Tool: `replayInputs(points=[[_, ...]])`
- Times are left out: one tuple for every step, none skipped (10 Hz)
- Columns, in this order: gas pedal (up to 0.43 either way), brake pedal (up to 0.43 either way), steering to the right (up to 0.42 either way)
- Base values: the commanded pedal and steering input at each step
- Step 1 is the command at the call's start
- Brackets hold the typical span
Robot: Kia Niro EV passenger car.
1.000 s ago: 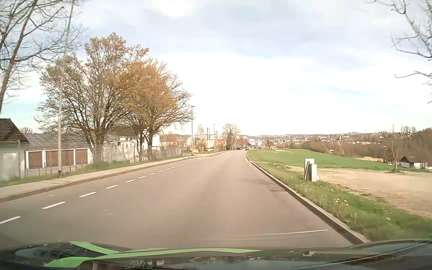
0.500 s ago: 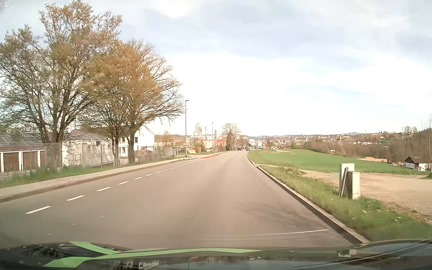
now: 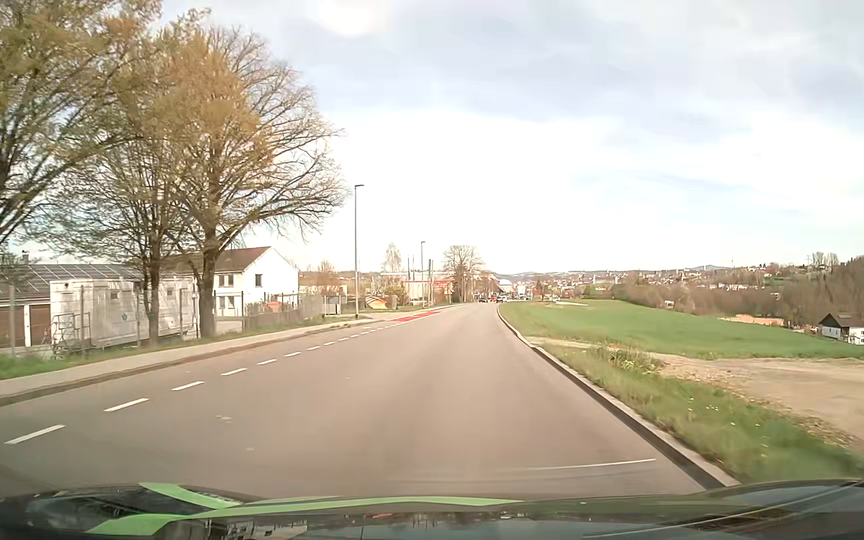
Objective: Follow the waypoints while adhering to traffic rules and regulations
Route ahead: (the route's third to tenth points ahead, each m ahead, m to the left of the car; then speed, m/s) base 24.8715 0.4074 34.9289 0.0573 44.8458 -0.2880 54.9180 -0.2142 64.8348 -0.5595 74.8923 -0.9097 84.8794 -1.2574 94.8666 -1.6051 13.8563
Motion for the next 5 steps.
replayInputs(points=[[0.087, 0.0, -0.002], [0.087, 0.0, -0.002], [0.087, 0.0, -0.002], [0.087, 0.0, -0.002], [0.087, 0.0, -0.002]])
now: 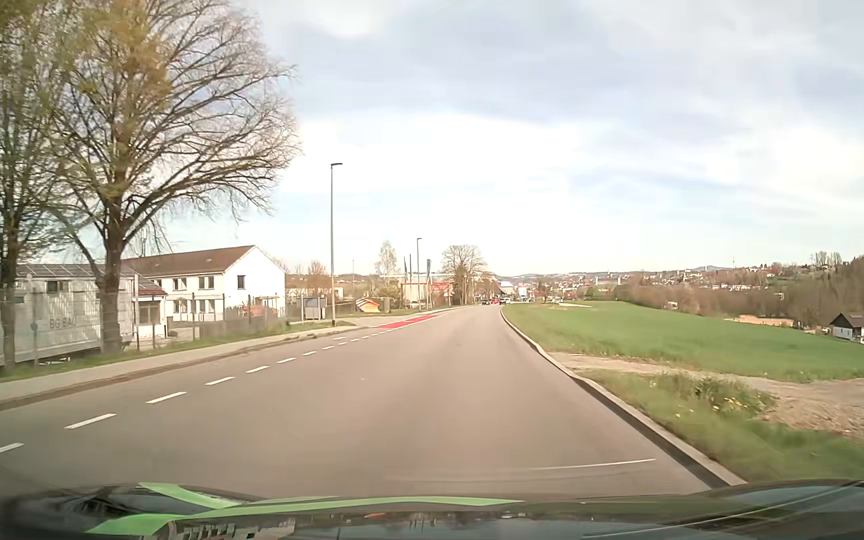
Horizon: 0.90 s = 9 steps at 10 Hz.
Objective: Follow the waypoints while adhering to traffic rules and regulations
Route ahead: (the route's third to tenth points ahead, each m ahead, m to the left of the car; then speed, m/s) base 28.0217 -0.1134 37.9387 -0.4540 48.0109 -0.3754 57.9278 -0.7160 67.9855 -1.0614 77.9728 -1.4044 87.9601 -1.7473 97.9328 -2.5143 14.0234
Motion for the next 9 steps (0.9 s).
replayInputs(points=[[0.087, 0.0, -0.002], [0.087, 0.0, -0.001], [0.087, 0.0, 0.0], [0.087, 0.0, 0.001], [0.087, 0.0, 0.002], [0.079, 0.0, 0.002], [0.079, 0.0, 0.003], [0.079, 0.0, 0.005], [0.079, 0.0, 0.006]])
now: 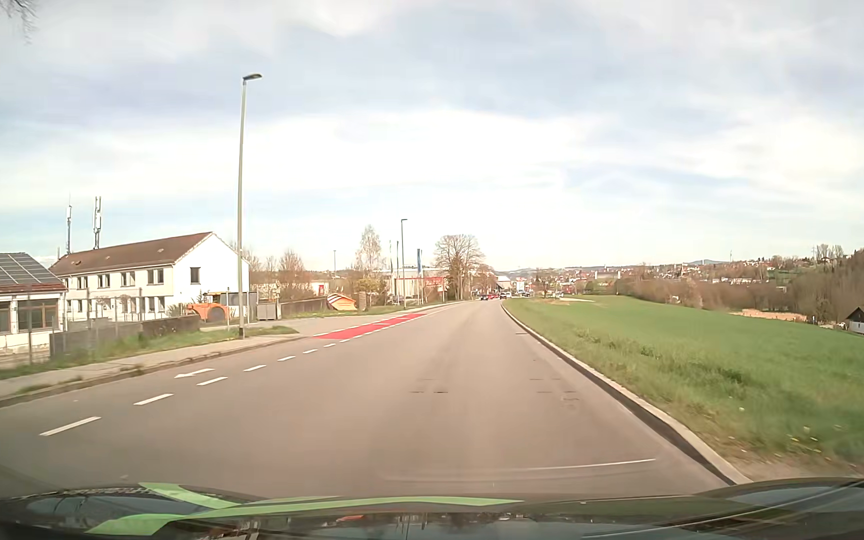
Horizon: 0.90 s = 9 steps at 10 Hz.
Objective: Follow the waypoints while adhering to traffic rules and regulations
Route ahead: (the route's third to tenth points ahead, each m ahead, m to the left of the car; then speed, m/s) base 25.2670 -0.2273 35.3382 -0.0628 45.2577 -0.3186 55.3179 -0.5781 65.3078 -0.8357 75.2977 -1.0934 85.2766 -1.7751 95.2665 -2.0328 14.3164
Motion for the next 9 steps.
replayInputs(points=[[0.079, 0.0, 0.006], [0.079, 0.0, 0.007], [0.079, 0.0, 0.007], [0.079, 0.0, 0.006], [0.079, 0.0, 0.007], [0.079, 0.0, 0.006], [0.079, 0.0, 0.005], [0.079, 0.0, 0.004], [0.079, 0.0, 0.002]])
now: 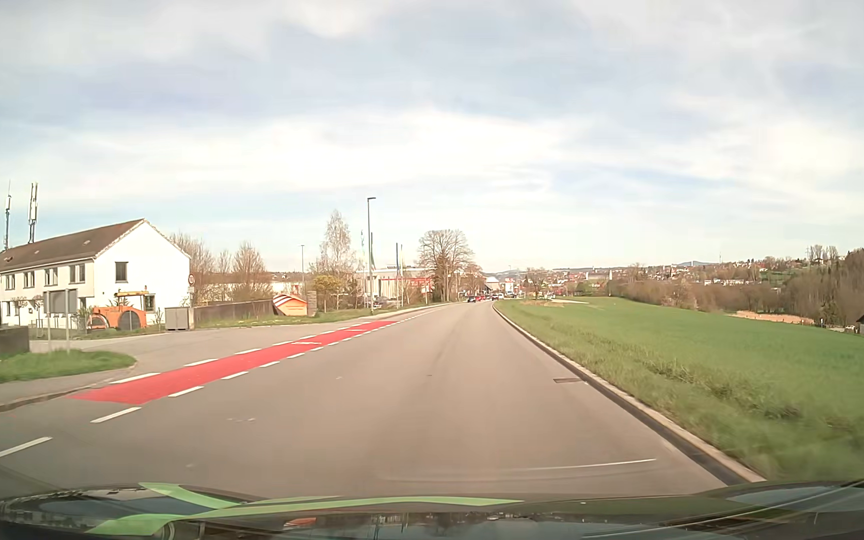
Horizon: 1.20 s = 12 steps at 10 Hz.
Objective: Follow the waypoints while adhering to traffic rules and regulations
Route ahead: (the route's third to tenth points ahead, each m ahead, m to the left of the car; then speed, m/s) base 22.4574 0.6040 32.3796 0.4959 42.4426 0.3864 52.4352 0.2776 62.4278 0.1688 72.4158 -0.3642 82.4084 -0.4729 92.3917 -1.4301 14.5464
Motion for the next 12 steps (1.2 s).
replayInputs(points=[[0.079, 0.0, 0.003], [0.079, 0.0, 0.002], [0.079, 0.0, 0.002], [0.079, 0.0, 0.003], [0.067, 0.0, 0.003], [0.067, 0.0, 0.001], [0.067, 0.0, 0.001], [0.067, 0.0, 0.001], [0.067, 0.0, 0.001], [0.067, 0.0, 0.001], [0.067, 0.0, 0.001], [0.067, 0.0, 0.001]])
